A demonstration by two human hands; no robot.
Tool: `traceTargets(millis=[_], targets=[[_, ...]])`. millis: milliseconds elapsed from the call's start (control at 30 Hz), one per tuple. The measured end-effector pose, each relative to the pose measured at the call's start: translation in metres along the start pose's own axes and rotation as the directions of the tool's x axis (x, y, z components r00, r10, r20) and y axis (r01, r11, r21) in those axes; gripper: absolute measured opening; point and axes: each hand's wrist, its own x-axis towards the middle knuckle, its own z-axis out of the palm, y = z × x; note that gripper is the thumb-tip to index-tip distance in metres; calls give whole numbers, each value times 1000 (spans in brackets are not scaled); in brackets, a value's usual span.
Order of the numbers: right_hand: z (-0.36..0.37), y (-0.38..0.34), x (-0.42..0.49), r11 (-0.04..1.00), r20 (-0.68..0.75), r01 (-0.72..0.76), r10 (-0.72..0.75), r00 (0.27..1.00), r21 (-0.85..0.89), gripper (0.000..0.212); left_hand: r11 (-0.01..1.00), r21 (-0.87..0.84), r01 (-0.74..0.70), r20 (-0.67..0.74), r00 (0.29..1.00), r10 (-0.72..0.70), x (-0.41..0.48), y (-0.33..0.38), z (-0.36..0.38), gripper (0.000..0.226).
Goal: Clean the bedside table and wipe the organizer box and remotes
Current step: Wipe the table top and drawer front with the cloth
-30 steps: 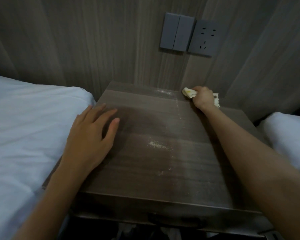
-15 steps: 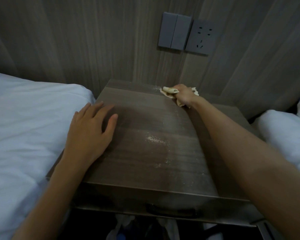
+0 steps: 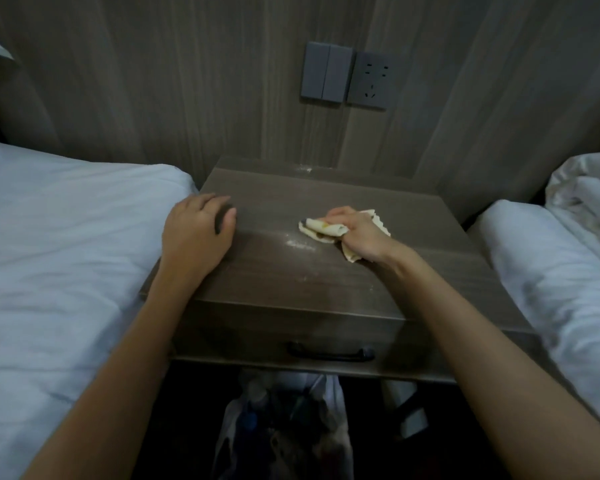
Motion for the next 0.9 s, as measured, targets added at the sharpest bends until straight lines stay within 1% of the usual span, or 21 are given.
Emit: traceTargets(millis=[133, 200, 300, 400, 467, 533, 567, 633, 700, 733, 800, 867, 900], targets=[[14, -14, -48, 999, 30, 39, -40, 999, 29, 41, 999, -14, 51, 11, 999, -50, -1, 6, -5, 37], [22, -20, -67, 995, 36, 99, -98, 994, -16, 42, 998, -17, 67, 23, 998, -67, -2, 10, -9, 38], [30, -31, -93, 990, 56, 128, -125, 991, -57, 58, 998, -12, 68, 31, 997, -68, -4, 14, -14, 40], [39, -40, -116, 986, 26, 150, -148, 989, -72, 63, 997, -16, 72, 26, 997, -72, -6, 15, -17, 41], [44, -45, -128, 986, -3, 156, -157, 988, -56, 63, 997, -23, 67, 28, 997, -66, -7, 16, -19, 41], [45, -48, -136, 971, -22, 241, -241, 970, -11, 54, 998, -27, 62, 40, 997, -61, -8, 16, -20, 40], [43, -48, -140, 966, -37, 258, -257, 966, 22, 51, 998, -28, 63, 47, 997, -62, -8, 17, -20, 40], [30, -48, -148, 966, -122, 254, -247, 961, 40, 56, 998, -27, 60, 55, 997, -58, -8, 16, -20, 40], [10, -43, -154, 964, -288, 262, -264, 921, -46, 56, 998, -28, 53, 52, 997, -51, -9, 16, -20, 39], [-2, -39, -156, 966, -366, 234, -258, 894, -108, 56, 998, -32, 47, 48, 998, -45, -9, 15, -20, 38], [-25, -25, -157, 971, -467, 111, -201, 861, -214, 58, 998, -44, 34, 36, 999, -33, -10, 15, -19, 37], [-40, -2, -154, 949, -484, -64, -99, 870, -310, 62, 998, -48, 30, 34, 999, -29, -10, 15, -19, 36], [-44, 10, -154, 926, -466, -166, -12, 885, -339, 63, 998, -49, 30, 34, 999, -28, -10, 15, -19, 36]])
